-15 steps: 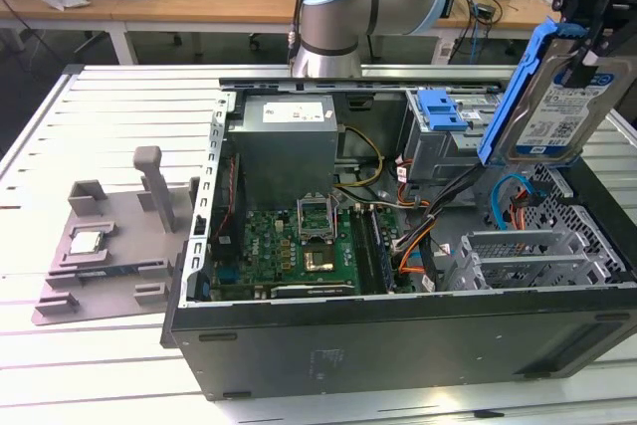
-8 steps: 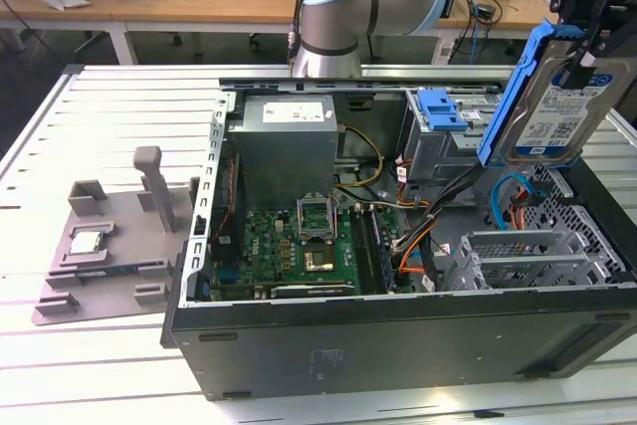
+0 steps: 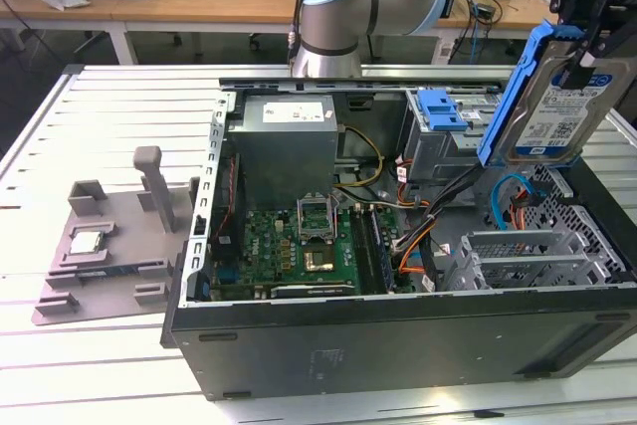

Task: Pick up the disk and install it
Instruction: 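Pick up the disk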

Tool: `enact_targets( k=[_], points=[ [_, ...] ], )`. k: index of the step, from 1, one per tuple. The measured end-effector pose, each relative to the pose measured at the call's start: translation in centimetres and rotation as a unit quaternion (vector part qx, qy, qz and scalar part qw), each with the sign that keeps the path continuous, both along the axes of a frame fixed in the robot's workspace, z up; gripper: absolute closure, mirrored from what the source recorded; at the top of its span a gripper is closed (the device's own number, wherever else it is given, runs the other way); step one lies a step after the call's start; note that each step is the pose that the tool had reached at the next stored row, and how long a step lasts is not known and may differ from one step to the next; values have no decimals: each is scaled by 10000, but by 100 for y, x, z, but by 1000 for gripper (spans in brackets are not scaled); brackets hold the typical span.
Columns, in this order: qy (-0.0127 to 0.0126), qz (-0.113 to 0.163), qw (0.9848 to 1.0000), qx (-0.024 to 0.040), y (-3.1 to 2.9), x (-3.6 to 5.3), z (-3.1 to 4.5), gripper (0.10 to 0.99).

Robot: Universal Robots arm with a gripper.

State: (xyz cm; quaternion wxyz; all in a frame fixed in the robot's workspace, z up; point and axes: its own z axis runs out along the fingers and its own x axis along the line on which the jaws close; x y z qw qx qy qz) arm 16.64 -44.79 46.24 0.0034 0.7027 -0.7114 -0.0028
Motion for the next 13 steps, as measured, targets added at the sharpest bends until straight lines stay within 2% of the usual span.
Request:
enact_targets(
  k=[1, 3, 5, 7, 9, 13],
  points=[
    [0, 0, 10000, -1, 0, 0, 37, 722],
    [0, 0, 10000, -1, 1, 0, 160, 722],
    [0, 0, 10000, -1, 1, 0, 207, 722],
    [0, 1, 10000, -1, -17, 0, 208, 722],
    [0, 0, 10000, -1, -79, -4, 207, 722],
    [0, 0, 10000, -1, -280, -9, 207, 722]
  ],
)
